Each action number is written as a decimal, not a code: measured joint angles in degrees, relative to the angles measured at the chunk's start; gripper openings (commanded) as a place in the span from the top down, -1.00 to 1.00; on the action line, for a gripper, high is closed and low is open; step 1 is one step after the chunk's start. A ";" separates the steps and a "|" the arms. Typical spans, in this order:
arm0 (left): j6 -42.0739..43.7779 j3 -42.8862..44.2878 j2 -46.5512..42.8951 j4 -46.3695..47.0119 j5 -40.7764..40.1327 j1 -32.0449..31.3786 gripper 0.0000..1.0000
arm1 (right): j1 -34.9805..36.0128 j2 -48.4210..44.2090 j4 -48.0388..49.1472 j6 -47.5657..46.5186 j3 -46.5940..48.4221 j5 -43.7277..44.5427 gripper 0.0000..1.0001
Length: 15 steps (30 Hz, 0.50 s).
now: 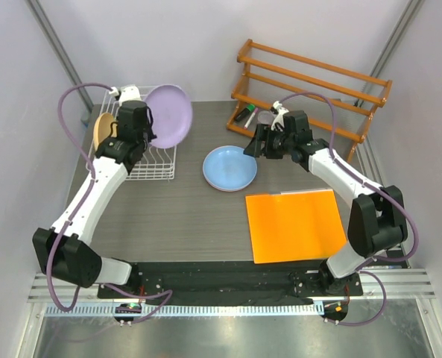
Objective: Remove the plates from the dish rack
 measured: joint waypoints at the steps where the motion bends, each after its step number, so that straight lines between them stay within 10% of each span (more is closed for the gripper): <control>1: -1.53 -0.37 0.35 -0.02 4.11 -0.09 1.00 | 0.37 -0.20 1.20 0.50 -0.02 -0.92 -0.45; 15: -12.41 -5.11 6.05 0.90 35.06 -1.64 1.00 | 3.52 0.35 11.02 4.66 -0.28 -6.47 -0.47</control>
